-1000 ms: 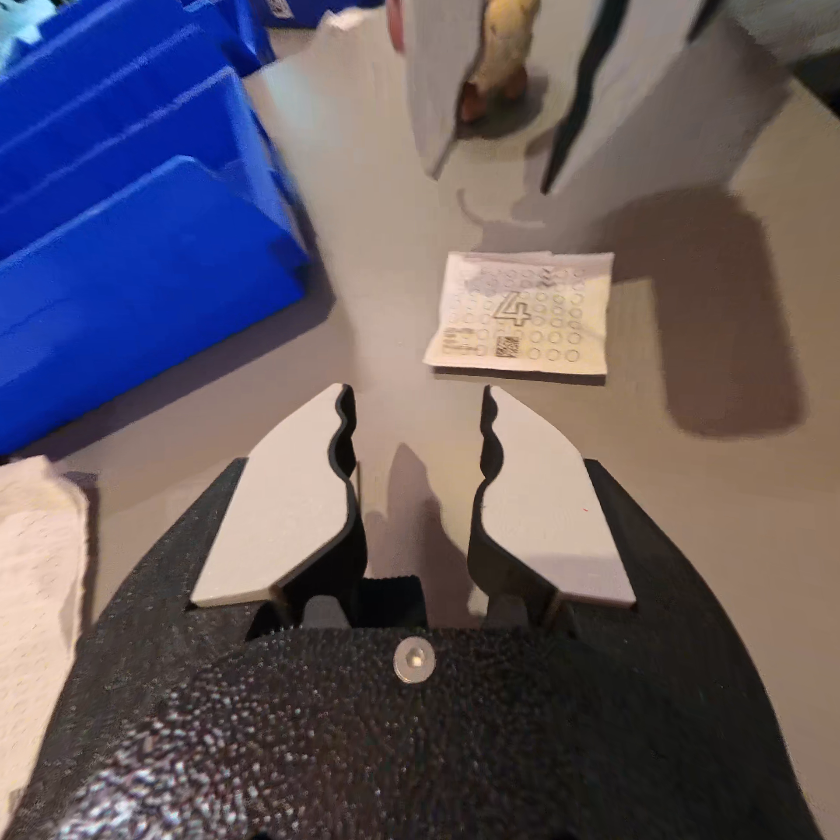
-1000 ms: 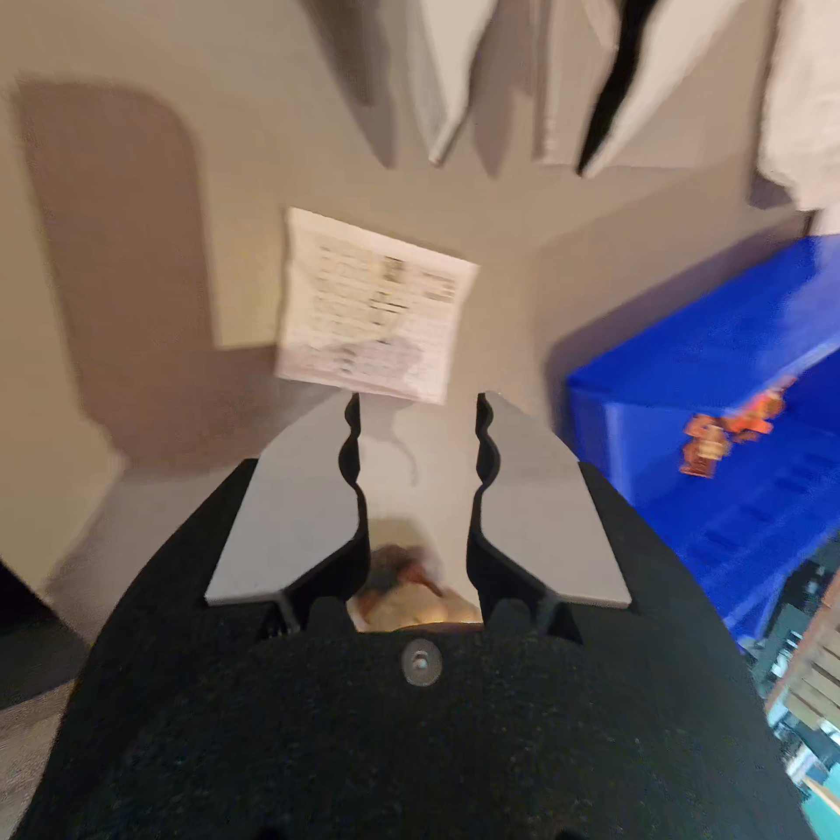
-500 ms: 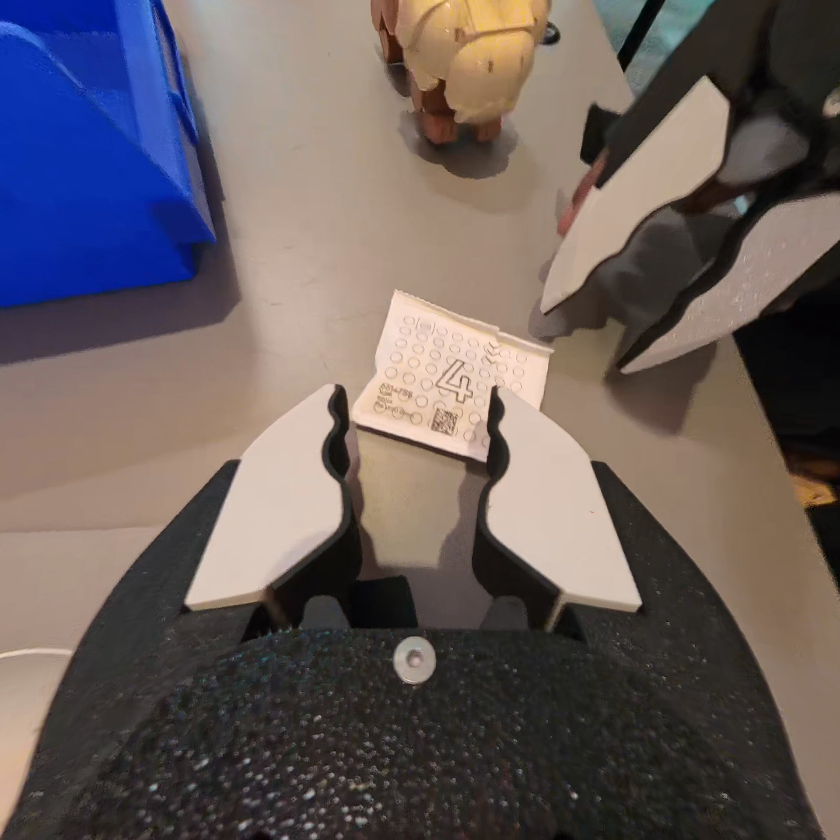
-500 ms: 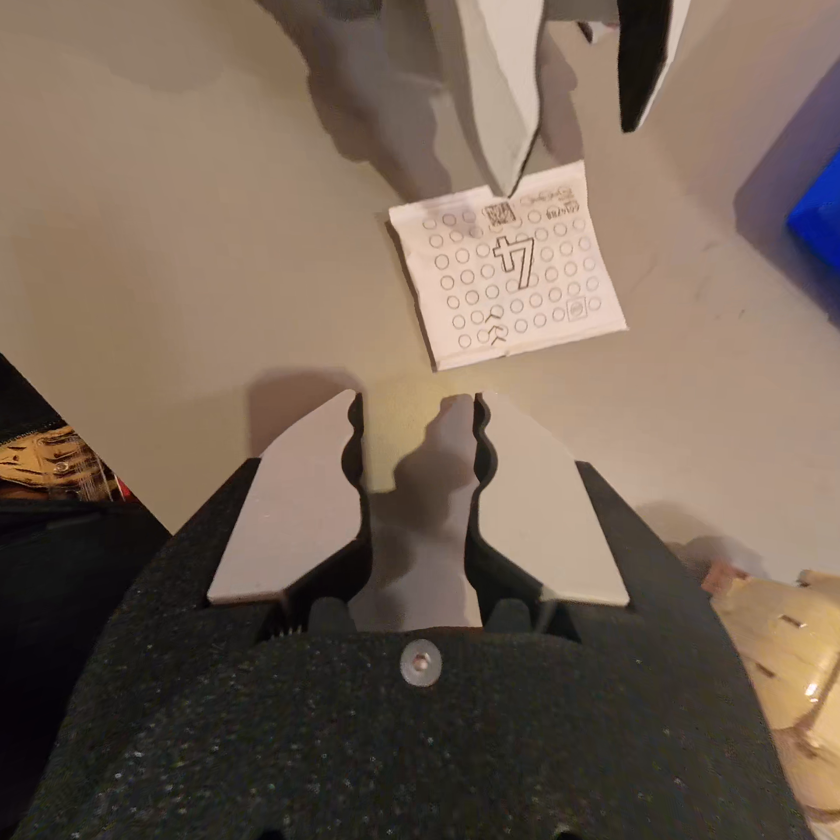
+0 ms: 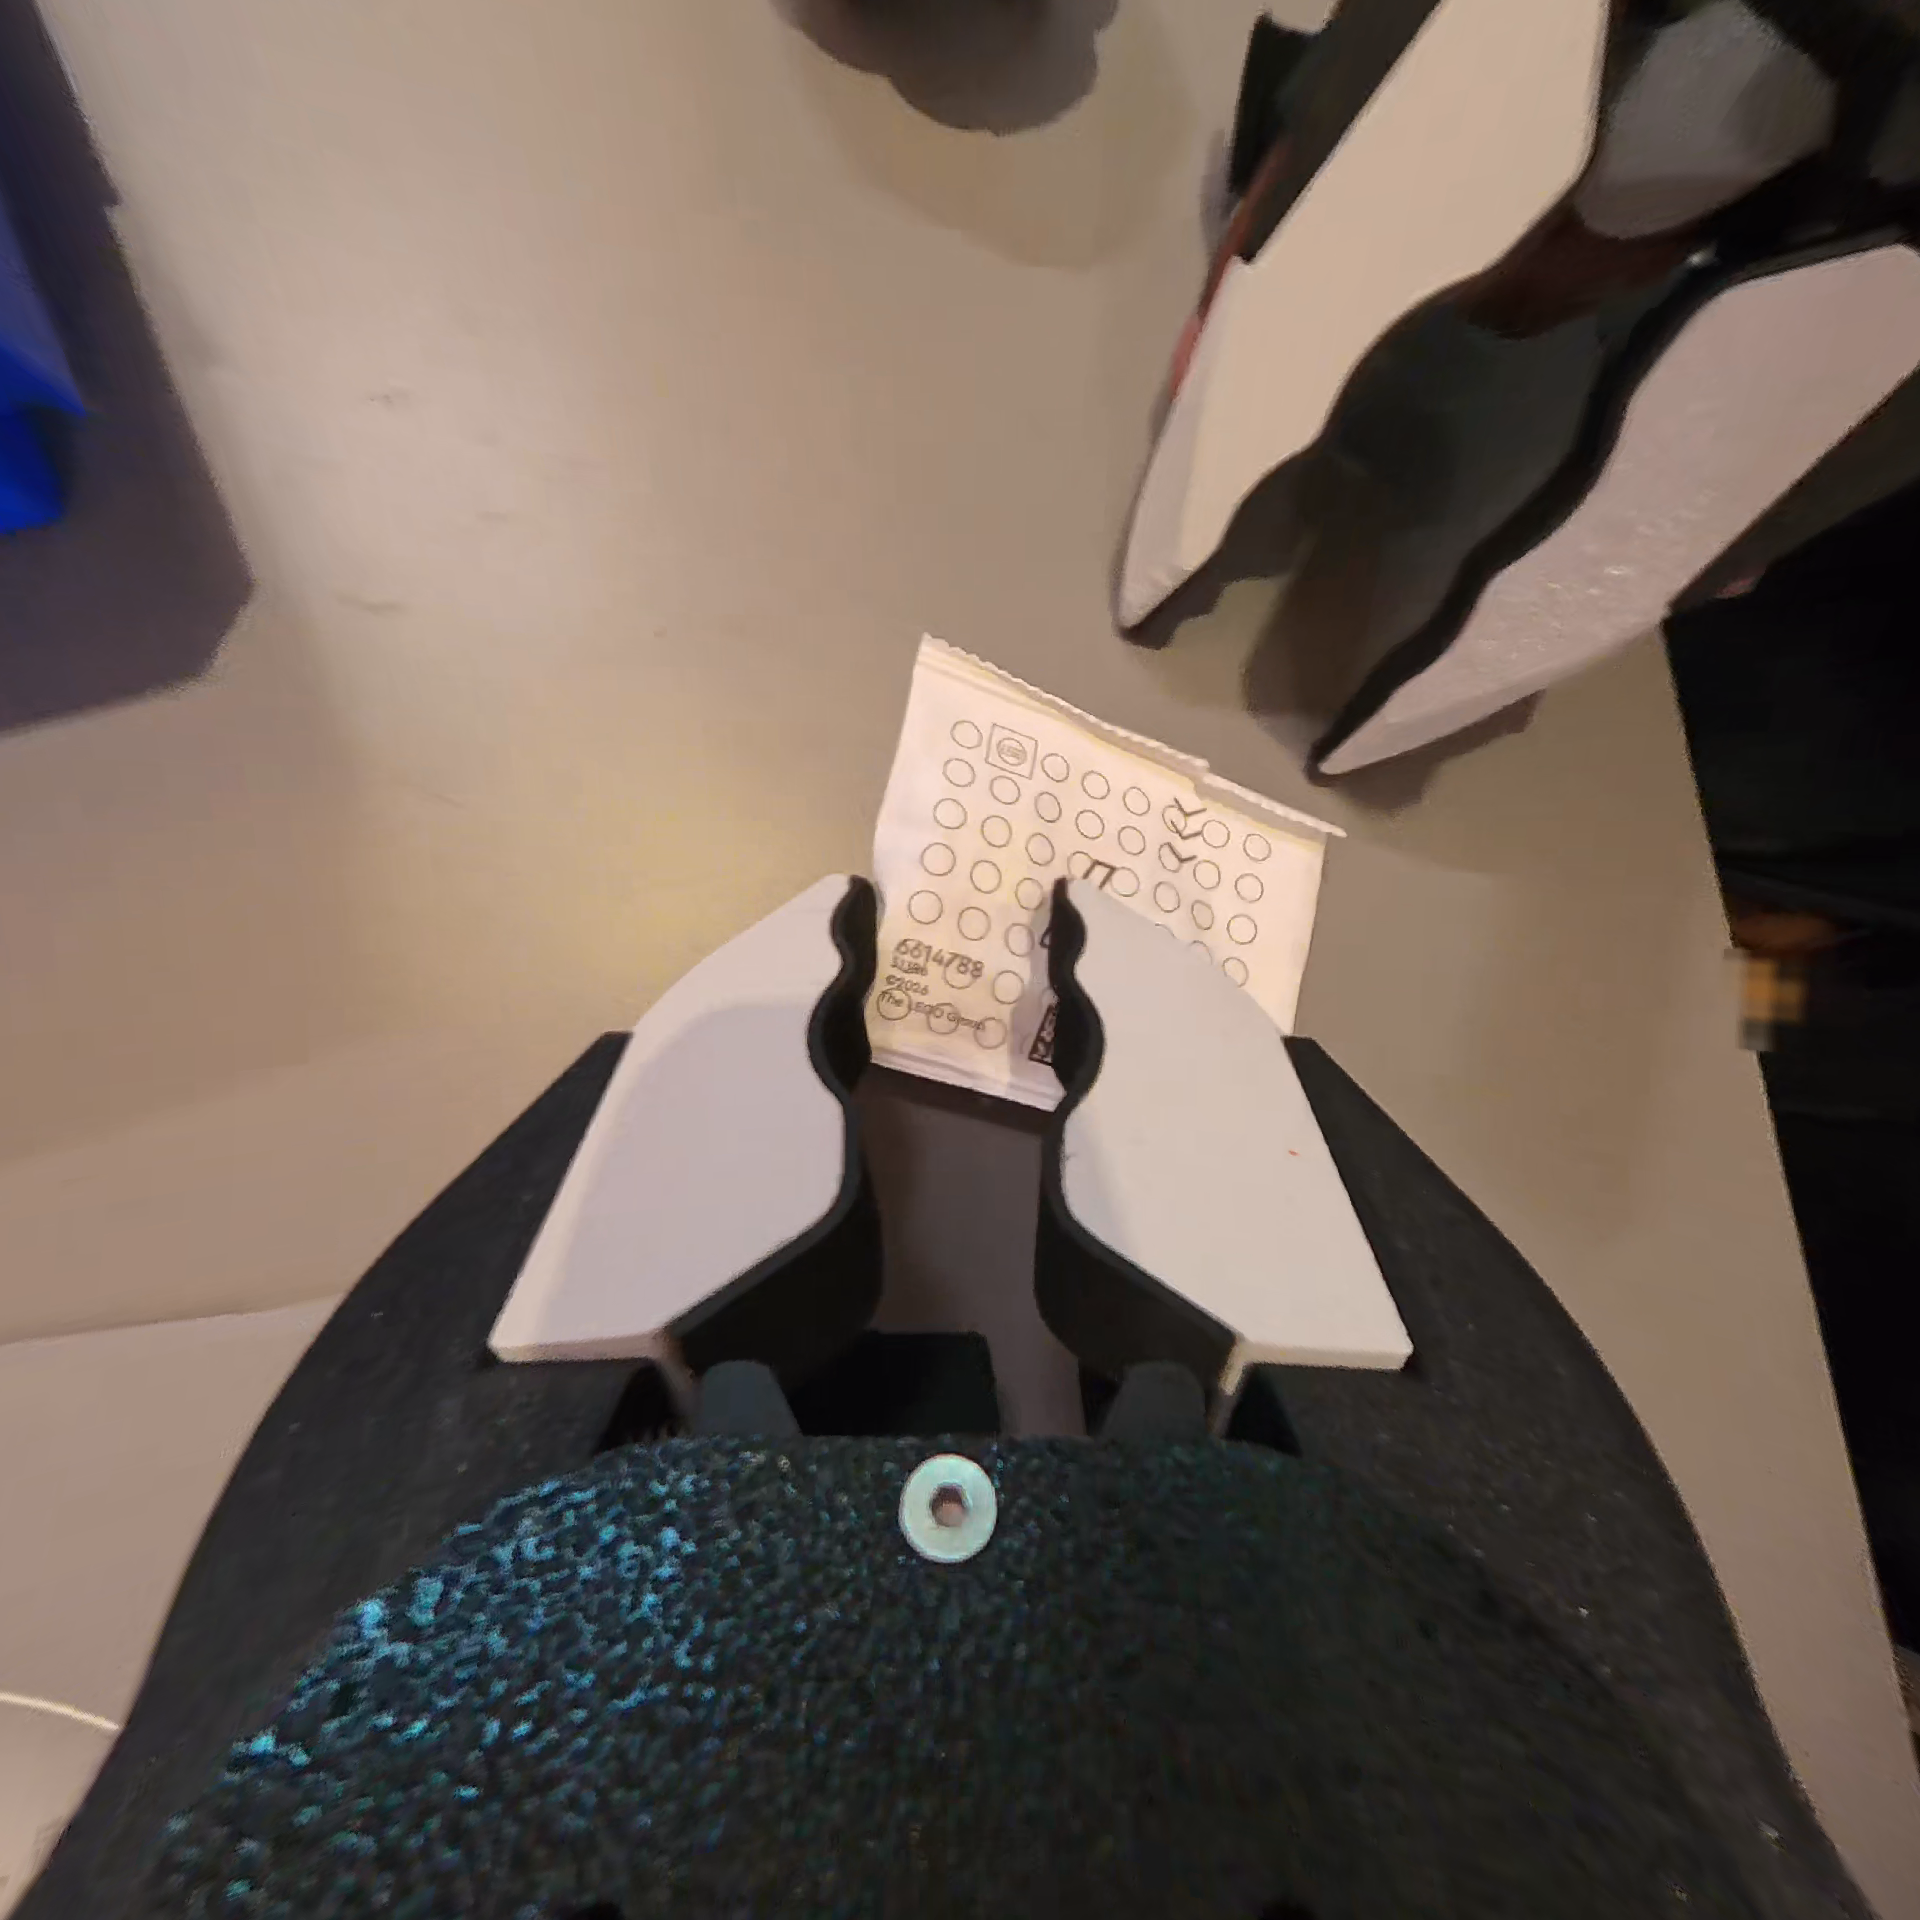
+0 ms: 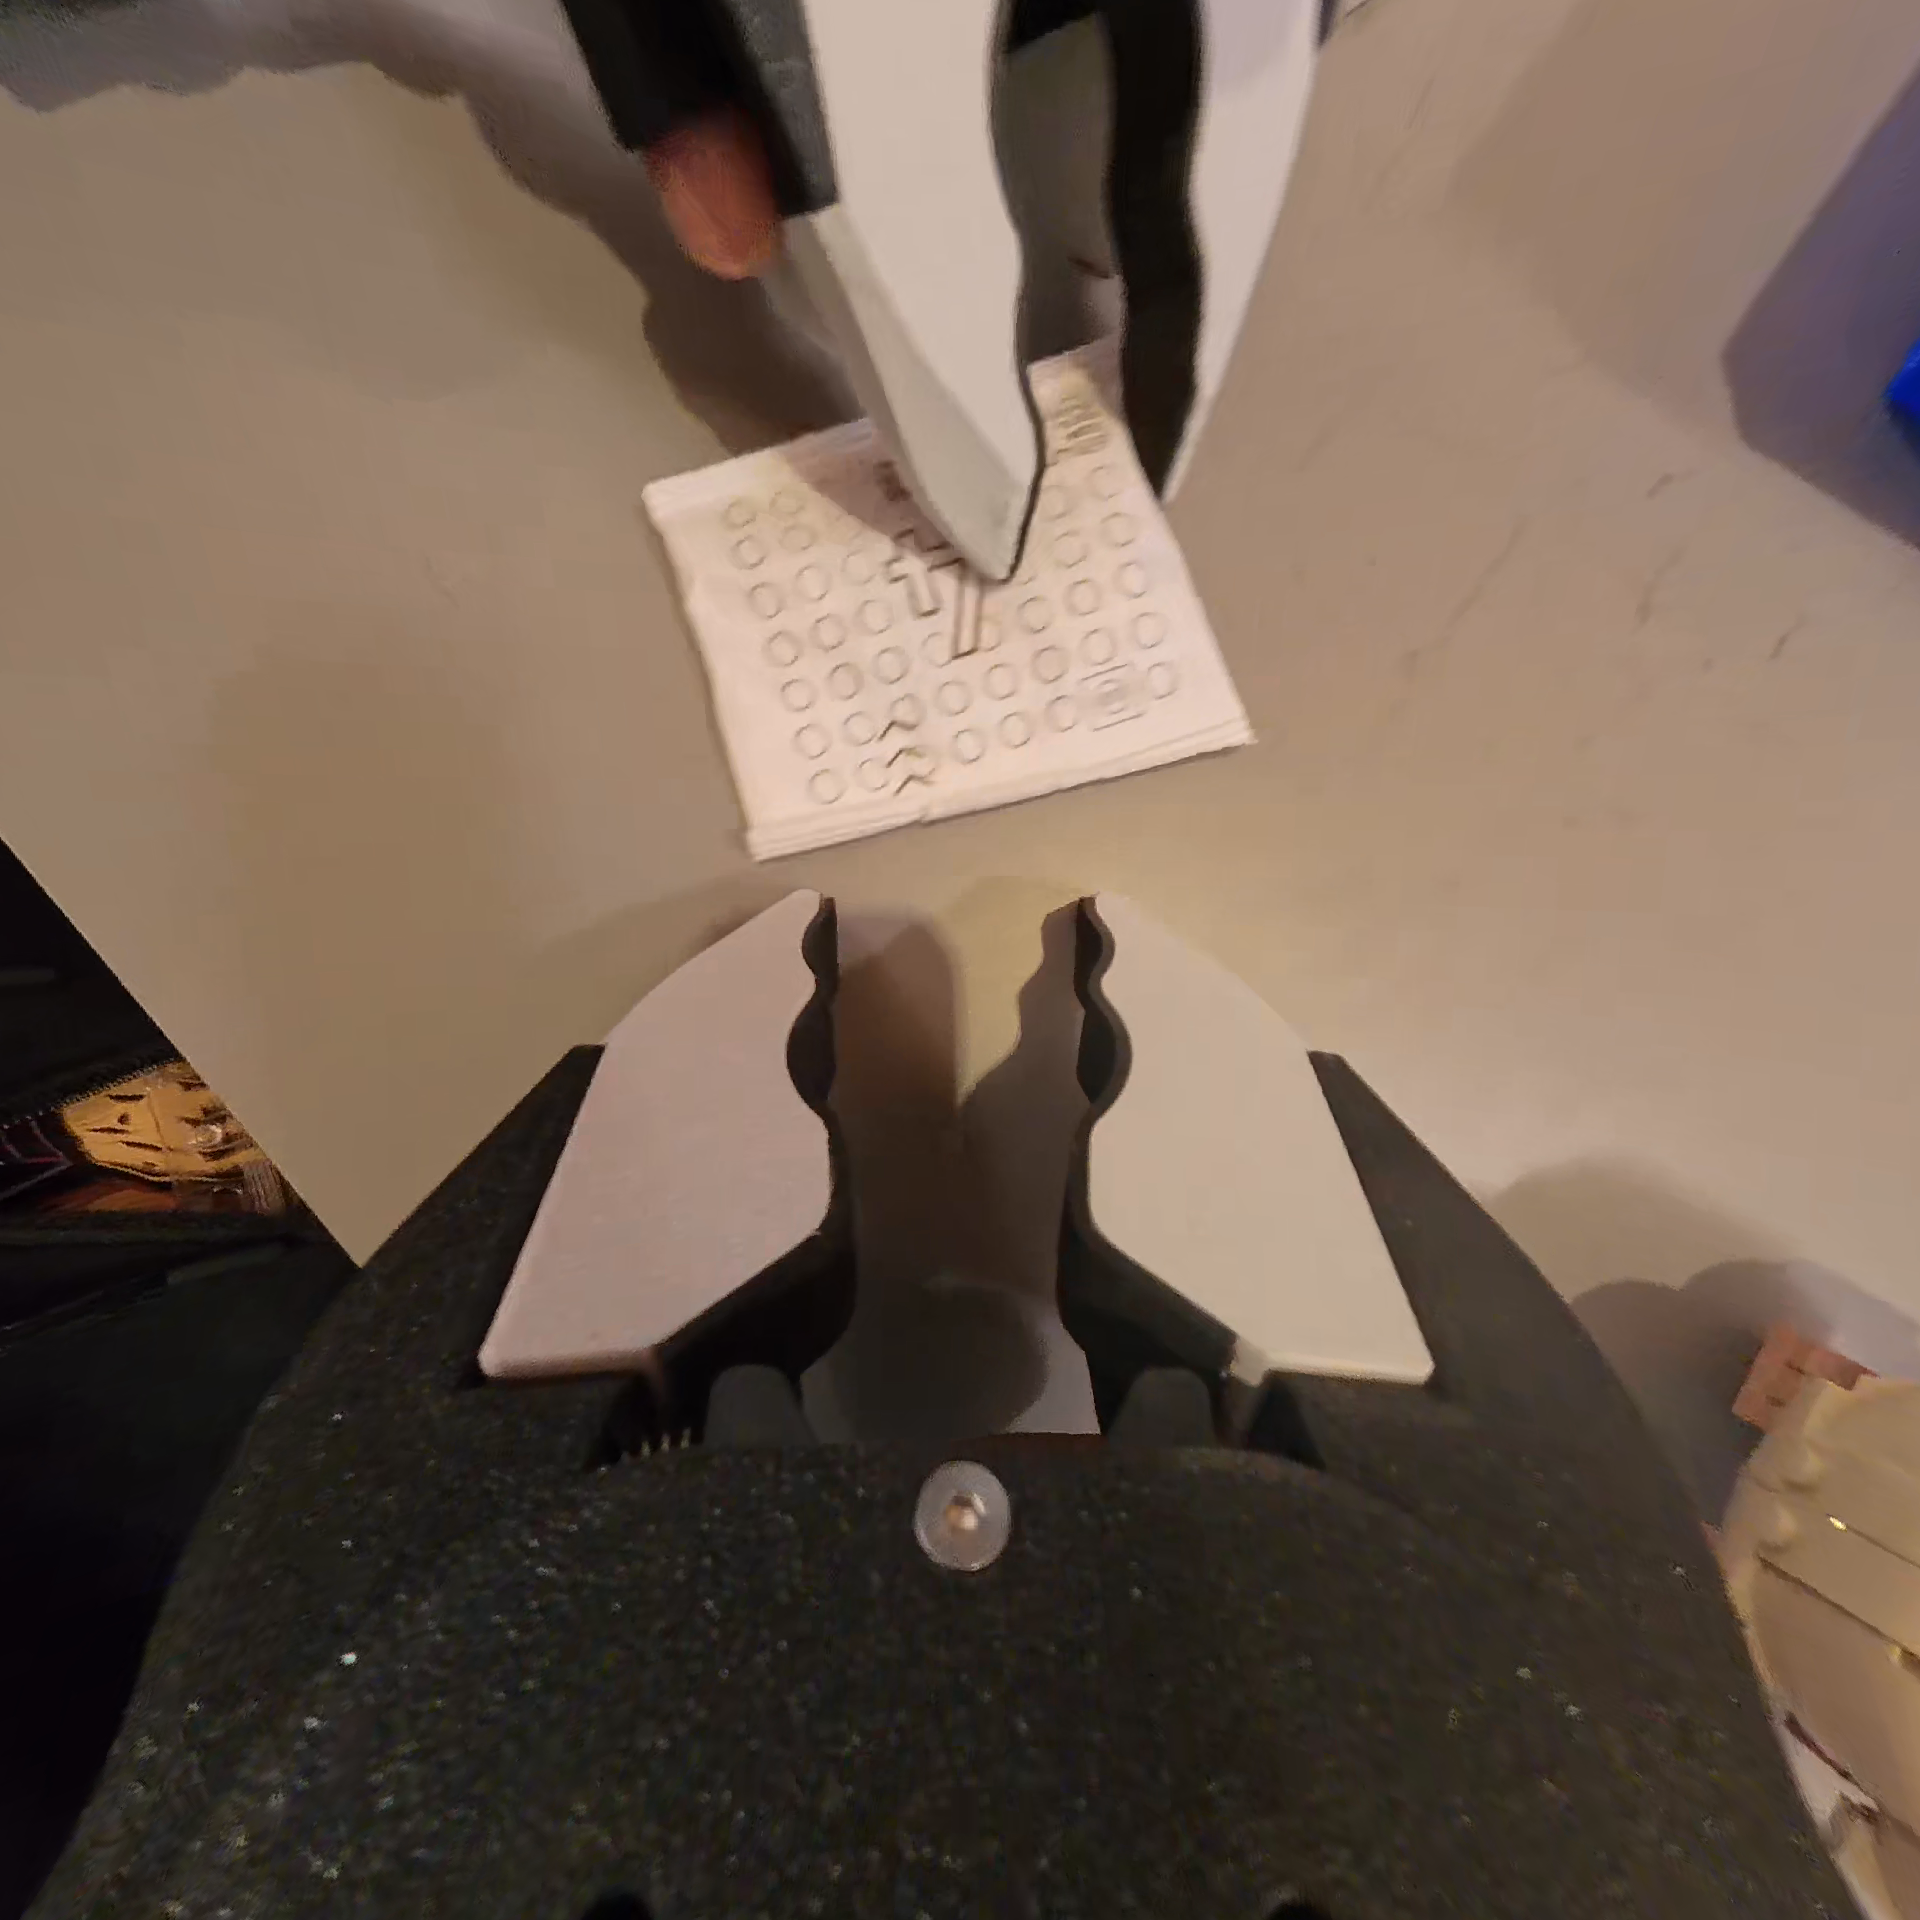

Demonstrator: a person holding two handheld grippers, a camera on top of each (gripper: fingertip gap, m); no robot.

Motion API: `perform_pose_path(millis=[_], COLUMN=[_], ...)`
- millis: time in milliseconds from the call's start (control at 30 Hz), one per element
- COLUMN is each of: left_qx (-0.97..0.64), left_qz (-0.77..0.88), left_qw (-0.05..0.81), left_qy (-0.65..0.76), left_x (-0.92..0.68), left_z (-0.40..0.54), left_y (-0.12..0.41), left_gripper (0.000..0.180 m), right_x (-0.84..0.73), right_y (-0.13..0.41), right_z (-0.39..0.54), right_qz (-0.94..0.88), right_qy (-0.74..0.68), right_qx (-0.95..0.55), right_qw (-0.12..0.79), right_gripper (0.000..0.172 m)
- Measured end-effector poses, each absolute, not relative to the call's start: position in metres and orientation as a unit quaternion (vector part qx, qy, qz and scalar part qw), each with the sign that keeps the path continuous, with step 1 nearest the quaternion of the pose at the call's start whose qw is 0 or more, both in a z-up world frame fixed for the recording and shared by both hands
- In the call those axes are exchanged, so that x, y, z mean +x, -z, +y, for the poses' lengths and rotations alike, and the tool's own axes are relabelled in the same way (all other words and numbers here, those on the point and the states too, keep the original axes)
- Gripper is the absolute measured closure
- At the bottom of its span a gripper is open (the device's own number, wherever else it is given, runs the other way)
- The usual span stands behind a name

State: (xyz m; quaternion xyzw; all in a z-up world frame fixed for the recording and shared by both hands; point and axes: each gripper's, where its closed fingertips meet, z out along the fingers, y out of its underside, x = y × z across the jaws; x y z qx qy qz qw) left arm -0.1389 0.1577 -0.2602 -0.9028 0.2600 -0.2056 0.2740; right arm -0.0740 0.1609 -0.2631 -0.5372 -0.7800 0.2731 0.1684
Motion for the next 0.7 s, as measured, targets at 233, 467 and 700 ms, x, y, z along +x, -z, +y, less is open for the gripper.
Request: perform_pose_path(millis=[233, 467, 700], left_qx=[-0.889, -0.866, -0.838], left_qz=[0.22, 0.183, 0.145], left_qw=[0.332, 0.432, 0.521], left_qy=[0.227, 0.171, 0.077], left_x=[-0.14, -0.173, -0.214], left_z=[0.13, 0.108, 0.093], left_y=[0.25, 0.228, 0.203], left_gripper=[0.172, 0.176, 0.177], right_x=[-0.089, -0.129, -0.209], right_y=[0.26, 0.247, 0.189], right_z=[0.142, 0.135, 0.139], right_qz=[-0.77, -0.767, -0.744], right_qy=[-0.32, -0.339, -0.404], right_qx=[-0.532, -0.517, -0.479], right_qw=[0.147, 0.174, 0.232], right_gripper=[0.127, 0.121, 0.121])
